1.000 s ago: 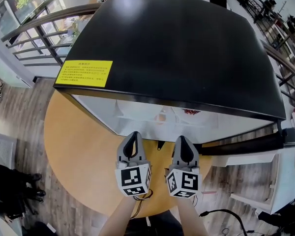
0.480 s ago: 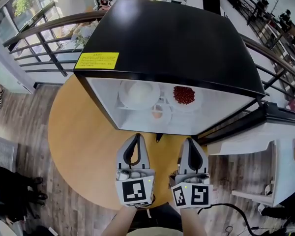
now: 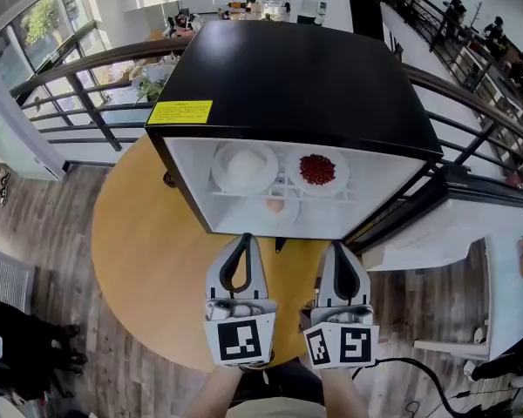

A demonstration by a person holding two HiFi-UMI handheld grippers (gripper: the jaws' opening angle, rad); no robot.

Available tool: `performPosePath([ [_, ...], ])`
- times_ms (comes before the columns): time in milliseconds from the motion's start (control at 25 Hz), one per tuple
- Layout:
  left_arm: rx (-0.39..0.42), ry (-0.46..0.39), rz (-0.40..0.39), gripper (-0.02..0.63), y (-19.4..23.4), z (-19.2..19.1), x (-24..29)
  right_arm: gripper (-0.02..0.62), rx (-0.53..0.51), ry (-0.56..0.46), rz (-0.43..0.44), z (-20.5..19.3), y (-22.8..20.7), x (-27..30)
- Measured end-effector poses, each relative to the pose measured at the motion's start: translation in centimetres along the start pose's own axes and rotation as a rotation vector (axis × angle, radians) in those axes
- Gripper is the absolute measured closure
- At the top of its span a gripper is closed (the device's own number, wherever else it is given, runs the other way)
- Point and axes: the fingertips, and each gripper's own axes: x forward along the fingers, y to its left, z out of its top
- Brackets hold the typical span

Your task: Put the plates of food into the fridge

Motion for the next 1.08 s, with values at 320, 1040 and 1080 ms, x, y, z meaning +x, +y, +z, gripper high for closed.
performPosePath([
  [320, 0.000, -0.022, -0.004, 0.598, -0.2, 1.1, -0.5, 0.583, -0.009, -0.010, 0.004, 0.6, 0.2, -0.3],
  [1040, 0.011, -0.020, 0.004, 0.598, 0.0, 1.3, -1.1, 0.583, -0.016, -0.015, -0.002, 1.1, 0.5, -0.7],
  [1080, 0.012, -0.021, 0.005, 0.598, 0.1, 1.4, -1.2, 0.583, -0.016, -0.015, -0.002, 1.2, 0.6, -0.8],
])
